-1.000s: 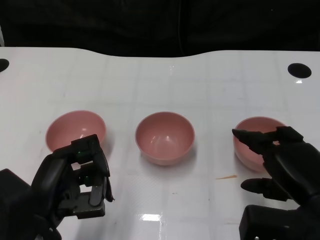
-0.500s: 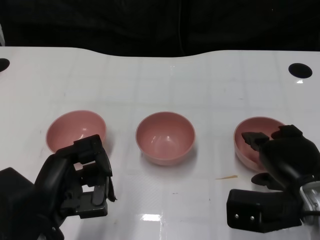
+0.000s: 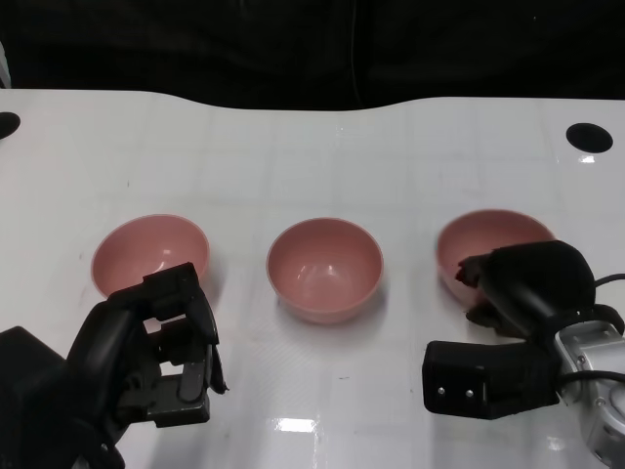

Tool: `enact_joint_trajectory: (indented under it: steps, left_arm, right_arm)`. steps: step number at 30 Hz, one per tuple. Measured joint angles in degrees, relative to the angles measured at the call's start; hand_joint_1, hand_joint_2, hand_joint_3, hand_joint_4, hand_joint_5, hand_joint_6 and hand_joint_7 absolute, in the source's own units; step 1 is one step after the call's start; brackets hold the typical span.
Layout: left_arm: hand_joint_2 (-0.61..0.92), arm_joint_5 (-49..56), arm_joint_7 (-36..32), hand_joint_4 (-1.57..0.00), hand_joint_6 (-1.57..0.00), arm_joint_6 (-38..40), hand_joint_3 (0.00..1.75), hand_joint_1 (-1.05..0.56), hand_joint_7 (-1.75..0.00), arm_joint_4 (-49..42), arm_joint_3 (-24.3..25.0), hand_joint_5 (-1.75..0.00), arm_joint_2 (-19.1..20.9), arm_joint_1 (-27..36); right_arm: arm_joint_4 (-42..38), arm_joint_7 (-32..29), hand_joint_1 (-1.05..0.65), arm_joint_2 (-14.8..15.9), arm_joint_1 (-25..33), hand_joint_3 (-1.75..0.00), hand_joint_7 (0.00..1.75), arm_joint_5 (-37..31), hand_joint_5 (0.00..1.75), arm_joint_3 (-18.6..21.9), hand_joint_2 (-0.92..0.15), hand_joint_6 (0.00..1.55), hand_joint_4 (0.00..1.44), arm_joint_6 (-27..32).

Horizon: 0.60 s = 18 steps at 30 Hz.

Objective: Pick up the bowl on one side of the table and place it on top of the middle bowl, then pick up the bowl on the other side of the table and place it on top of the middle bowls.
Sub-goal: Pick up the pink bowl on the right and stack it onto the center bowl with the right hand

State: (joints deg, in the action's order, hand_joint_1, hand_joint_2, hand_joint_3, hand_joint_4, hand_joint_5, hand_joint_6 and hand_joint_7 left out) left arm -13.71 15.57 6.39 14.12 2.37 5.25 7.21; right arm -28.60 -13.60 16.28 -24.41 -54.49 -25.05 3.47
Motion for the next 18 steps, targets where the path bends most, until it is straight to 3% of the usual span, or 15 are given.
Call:
enact_joint_trajectory:
  steps: [4, 5, 6, 7, 8, 10, 12, 16, 18]
  left_arm:
    - [0.29, 0.0, 0.0, -0.94, -0.88, 0.2, 1.64, -0.07, -1.61, 0.1, 0.0, -1.75, 0.0, 0.0]
    - [0.29, 0.0, 0.0, -0.93, -0.88, 0.2, 1.64, -0.07, -1.61, 0.1, 0.0, -1.75, 0.0, 0.0]
    - [0.29, 0.0, 0.0, -0.93, -0.88, 0.2, 1.64, -0.07, -1.60, 0.1, 0.0, -1.75, 0.0, 0.0]
    - [0.29, 0.0, 0.0, -0.93, -0.88, 0.2, 1.64, -0.07, -1.60, 0.1, 0.0, -1.75, 0.0, 0.0]
    - [0.29, 0.0, 0.0, -0.93, -0.88, 0.2, 1.64, -0.07, -1.60, 0.1, 0.0, -1.75, 0.0, 0.0]
    - [0.29, 0.0, 0.0, -0.94, -0.88, 0.2, 1.63, -0.08, -1.60, 0.1, -0.1, -1.75, 0.0, 0.0]
    - [0.28, 0.3, 0.0, -0.94, -0.89, 0.2, 1.63, -0.08, -1.59, 0.1, -0.2, -1.75, 0.0, 0.0]
    - [0.29, 0.5, 0.0, -0.93, -0.88, 0.2, 1.64, -0.08, -1.59, 0.1, -0.2, -1.75, 0.0, 0.0]
    - [0.29, 0.9, -0.1, -0.93, -0.88, 0.1, 1.64, -0.08, -1.60, 0.1, -0.2, -1.75, 0.0, 0.1]
  right_arm:
    - [-2.6, -3.6, -0.24, 0.1, -1.1, -0.03, 1.02, 1.3, 1.74, 0.0, -0.92, 0.89, 0.81, -2.7]
    - [-2.9, -4.1, -0.22, 0.1, -1.1, -0.11, 1.36, 1.4, 1.75, 0.0, -0.91, 0.79, 0.85, -3.0]
    - [-2.8, -4.6, -0.21, 0.2, -1.2, -0.16, 1.59, 1.5, 1.75, 0.0, -0.89, 0.72, 0.88, -3.6]
    - [-2.8, -5.3, -0.21, 0.2, -1.4, -0.18, 1.66, 1.6, 1.75, 0.0, -0.89, 0.69, 0.89, -4.3]
    - [-2.7, -5.8, -0.20, 0.2, -1.7, -0.20, 1.70, 1.8, 1.75, 0.1, -0.88, 0.68, 0.90, -4.8]
    - [-2.2, -6.9, -0.21, 0.2, -2.2, -0.77, 1.74, 2.1, 1.75, 0.2, -0.64, 0.68, 0.92, -5.5]
    - [-1.5, -7.9, -0.21, 0.2, -2.7, -0.97, 1.74, 2.2, 1.75, 0.3, -0.54, 0.69, 0.92, -6.2]
    - [-0.7, -8.3, -0.22, 0.2, -2.9, -1.03, 1.75, 2.5, 1.75, 0.3, -0.49, 0.70, 0.92, -6.7]
    - [3.9, -8.6, -0.23, 0.0, -2.7, -1.03, 1.75, 3.2, 1.75, 0.4, -0.47, 0.71, 0.93, -8.0]
